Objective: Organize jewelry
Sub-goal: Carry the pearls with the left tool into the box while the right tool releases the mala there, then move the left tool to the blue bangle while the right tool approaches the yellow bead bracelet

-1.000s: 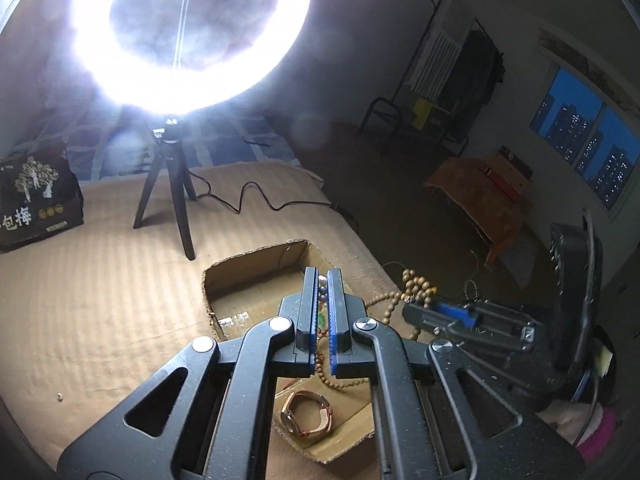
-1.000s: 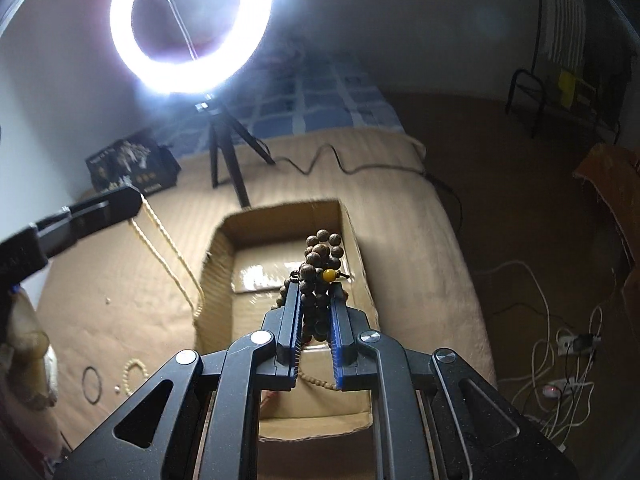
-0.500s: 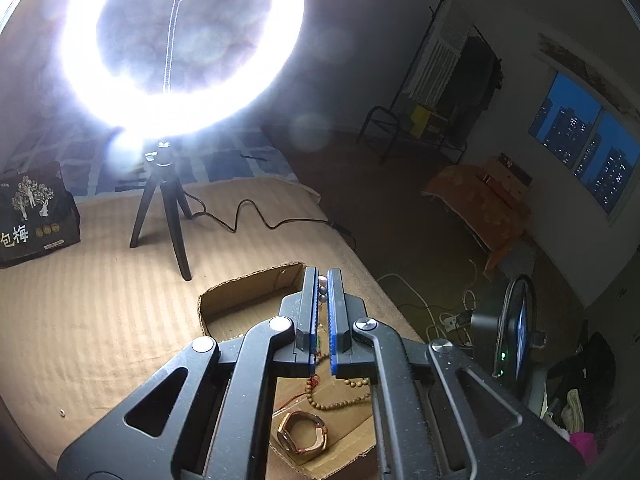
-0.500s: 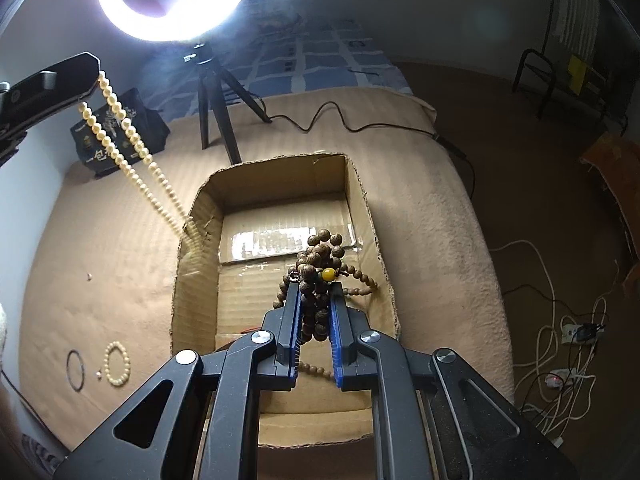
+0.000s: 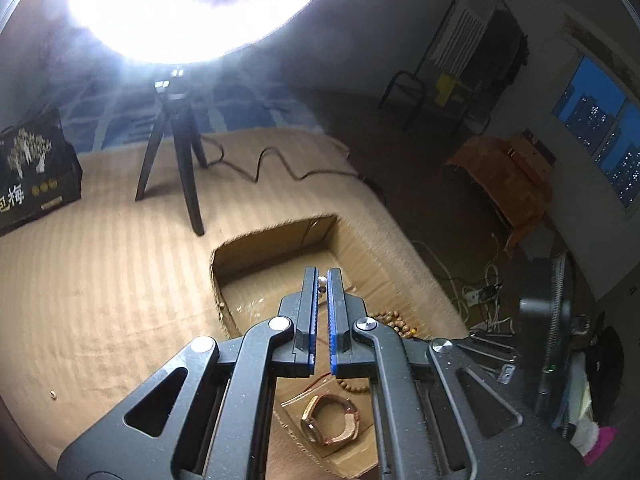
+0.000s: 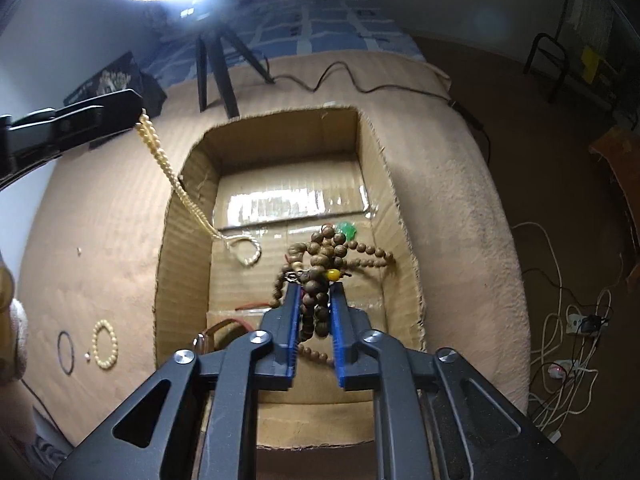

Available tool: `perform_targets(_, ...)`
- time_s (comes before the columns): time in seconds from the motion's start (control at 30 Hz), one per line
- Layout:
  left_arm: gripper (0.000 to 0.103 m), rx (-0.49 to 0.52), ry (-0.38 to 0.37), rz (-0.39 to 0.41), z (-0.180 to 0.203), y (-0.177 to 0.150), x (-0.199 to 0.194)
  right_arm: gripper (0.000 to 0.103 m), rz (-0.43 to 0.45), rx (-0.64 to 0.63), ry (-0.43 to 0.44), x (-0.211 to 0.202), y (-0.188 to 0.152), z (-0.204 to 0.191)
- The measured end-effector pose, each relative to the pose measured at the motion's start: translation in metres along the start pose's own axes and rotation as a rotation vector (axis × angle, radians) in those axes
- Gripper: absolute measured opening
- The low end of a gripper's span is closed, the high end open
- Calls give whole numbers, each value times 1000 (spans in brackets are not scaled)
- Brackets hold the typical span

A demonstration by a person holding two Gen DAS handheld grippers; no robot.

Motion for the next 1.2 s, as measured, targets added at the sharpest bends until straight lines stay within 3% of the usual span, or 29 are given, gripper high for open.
perform_targets(0.07,2,15,13,-14,1,-5,4,40,-5,-8,-18,1,-1,-1)
perform_targets(0.1,2,27,27,-19,1,-8,6,44,-2,-11,-19,0,-1,-1)
perform_targets(0.17,18,38,34,-22,1,-11,6,45,10,-10,-16,-2,0,-2)
perform_targets(0.23,25,43,39,-15,-1,-13,4,45,22,-8,-12,-6,2,-4)
perform_targets(0.63,25,26,89,26,-38,-20,-40,47,96,-40,29,-30,5,-32)
perform_targets(0.83,26,14,140,49,-71,-31,-69,65,143,-66,103,-41,4,-64)
perform_targets(0.9,36,13,165,59,-86,-40,-81,66,142,-89,124,-41,2,-77)
perform_targets(1.2,36,11,242,23,-148,-92,-112,71,127,-212,179,-32,-22,-133)
Point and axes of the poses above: each gripper's, at about its wrist camera, not at the fingertips, and x roughly the way its jaws point, z to its right, y to its top, the point moved 6 cm from there along x, roughly the way its jaws point, and after that the axes turned 14 degrees about y, right-handed, at the moved point
